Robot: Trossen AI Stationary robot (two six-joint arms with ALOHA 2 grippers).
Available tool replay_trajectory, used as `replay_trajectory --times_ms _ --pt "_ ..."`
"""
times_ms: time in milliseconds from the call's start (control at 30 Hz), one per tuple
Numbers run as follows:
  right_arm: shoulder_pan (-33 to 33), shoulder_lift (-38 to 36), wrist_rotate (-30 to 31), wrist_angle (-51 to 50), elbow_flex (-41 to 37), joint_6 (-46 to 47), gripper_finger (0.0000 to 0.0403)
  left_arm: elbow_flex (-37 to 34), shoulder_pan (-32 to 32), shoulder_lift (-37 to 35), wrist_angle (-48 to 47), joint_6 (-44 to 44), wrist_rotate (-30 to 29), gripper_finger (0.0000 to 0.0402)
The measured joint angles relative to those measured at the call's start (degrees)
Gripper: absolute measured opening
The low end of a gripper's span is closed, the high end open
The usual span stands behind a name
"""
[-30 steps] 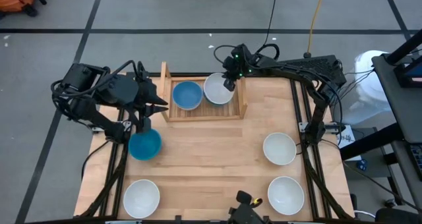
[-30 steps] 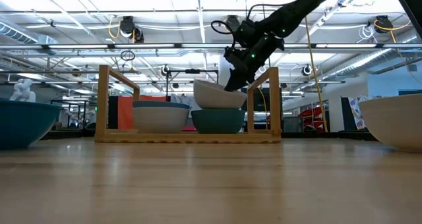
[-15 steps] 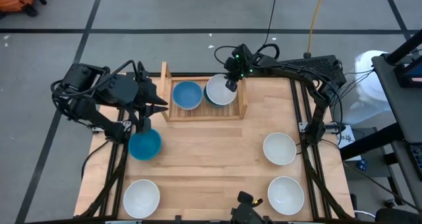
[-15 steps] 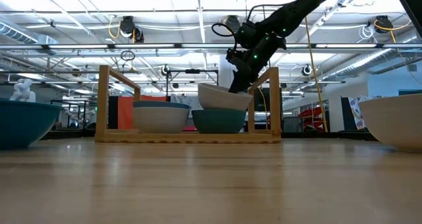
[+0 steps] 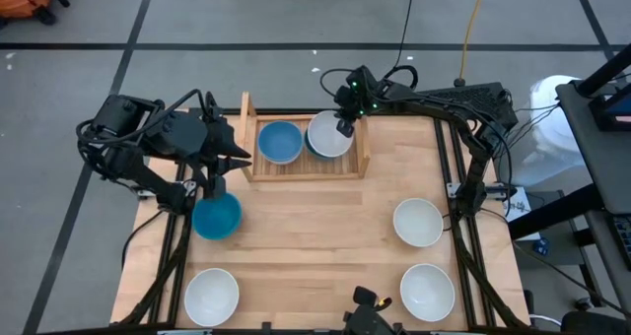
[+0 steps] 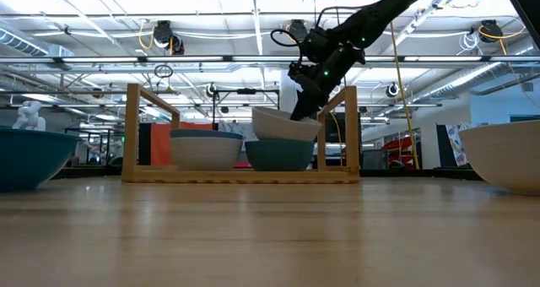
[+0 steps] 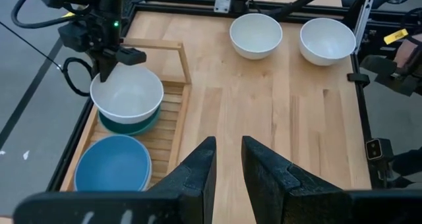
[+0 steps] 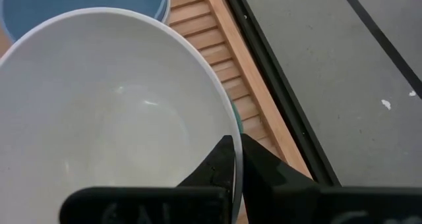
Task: Place and stack bowls onto a shelf
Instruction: Stack the white bowl on the green bowl on the shelf
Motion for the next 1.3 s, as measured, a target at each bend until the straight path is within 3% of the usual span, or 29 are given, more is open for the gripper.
replay_trajectory --times_ms 367,867,1067,1300 --pt "0.05 -0.09 0.05 -2.66 0.01 -1.90 0.0015 0.00 0.00 0.00 0.00 0.03 0.04 0.0079" --pt "0.16 0.02 0.08 -0.80 -0.07 -1.59 0.0096 0.00 0.00 0.00 0.00 0.16 0.21 0.0079" --pt "0.48 -0.28 0.02 3.97 -0.11 -2.08 0.0109 0.00 0.00 0.00 0.00 0.41 0.19 0.0079" --pt "2.78 -7.10 0.05 5.28 -0.11 -5.55 0.0103 0.00 0.76 0.02 0.00 2.07 -3.30 0.0079"
